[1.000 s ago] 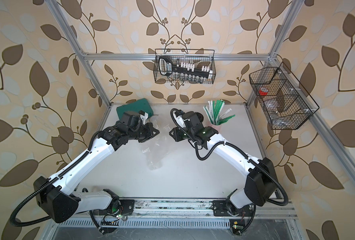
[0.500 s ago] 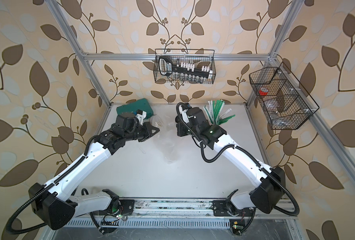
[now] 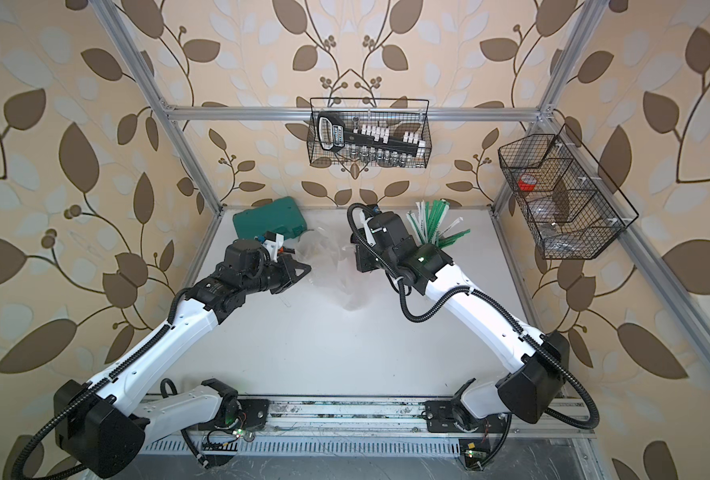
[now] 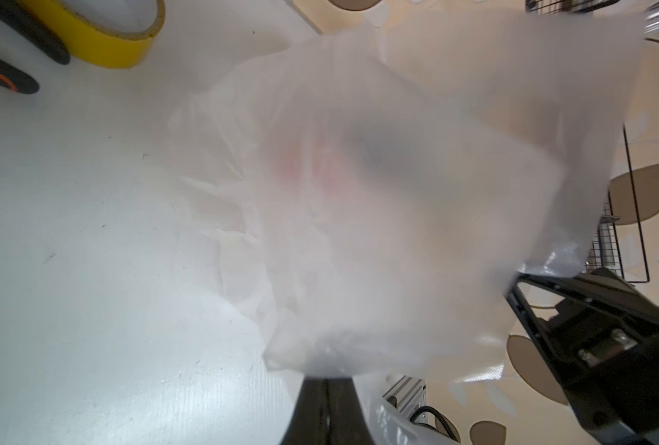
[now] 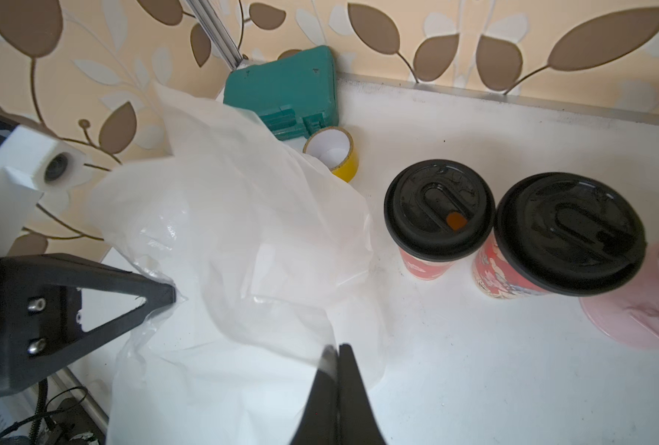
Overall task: Pack milk tea into plastic carrier bags
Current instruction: Pick up the plastic carrier bag from the center of the board.
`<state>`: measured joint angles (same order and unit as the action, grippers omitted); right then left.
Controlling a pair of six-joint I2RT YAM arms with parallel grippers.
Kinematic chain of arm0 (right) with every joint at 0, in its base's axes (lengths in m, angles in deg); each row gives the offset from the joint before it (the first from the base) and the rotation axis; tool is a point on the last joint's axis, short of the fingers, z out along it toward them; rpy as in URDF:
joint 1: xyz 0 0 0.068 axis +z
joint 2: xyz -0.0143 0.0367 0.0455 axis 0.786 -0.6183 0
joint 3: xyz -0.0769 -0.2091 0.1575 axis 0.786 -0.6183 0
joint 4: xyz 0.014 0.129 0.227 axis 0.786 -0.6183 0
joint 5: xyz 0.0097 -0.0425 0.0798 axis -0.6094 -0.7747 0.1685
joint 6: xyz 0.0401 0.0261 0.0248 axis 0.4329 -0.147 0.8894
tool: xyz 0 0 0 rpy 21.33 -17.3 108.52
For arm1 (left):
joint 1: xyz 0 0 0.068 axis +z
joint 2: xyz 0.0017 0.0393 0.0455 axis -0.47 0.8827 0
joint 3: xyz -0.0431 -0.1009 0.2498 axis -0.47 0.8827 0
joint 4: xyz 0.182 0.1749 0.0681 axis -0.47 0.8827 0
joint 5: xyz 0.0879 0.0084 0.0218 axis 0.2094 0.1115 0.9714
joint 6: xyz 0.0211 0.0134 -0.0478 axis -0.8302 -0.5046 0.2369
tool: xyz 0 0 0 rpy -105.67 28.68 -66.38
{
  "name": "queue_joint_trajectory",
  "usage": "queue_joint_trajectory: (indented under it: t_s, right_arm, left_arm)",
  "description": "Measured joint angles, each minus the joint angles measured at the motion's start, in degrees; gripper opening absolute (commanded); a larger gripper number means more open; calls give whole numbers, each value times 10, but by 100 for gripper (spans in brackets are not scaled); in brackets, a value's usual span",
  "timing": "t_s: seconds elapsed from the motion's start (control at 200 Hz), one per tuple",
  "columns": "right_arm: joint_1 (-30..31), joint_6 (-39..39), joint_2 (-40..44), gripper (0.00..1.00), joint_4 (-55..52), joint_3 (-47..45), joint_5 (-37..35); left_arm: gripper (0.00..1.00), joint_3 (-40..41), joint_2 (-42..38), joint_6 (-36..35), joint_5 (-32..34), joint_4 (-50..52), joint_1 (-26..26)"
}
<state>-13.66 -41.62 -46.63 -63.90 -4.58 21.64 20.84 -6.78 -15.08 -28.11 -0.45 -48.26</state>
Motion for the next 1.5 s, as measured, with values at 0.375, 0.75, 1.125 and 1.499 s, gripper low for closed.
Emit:
queue_joint_trajectory:
  t_s: [0.375, 0.75, 1.125, 1.499]
  right_arm:
    - [-4, -23, -18, 38, 3, 1, 50]
    - [-94, -68, -3, 89, 10, 3, 107]
    - [-233, -76, -76, 100, 11, 10, 83]
    - [-231, -76, -137, 100, 22, 28, 62]
  left_arm:
    - [0, -8, 32, -2, -32, 4, 12]
    - [0, -45, 69, -12, -50, 33, 19]
    - [0, -61, 74, -21, -65, 44, 23]
    - [0, -72, 87, -25, -70, 46, 23]
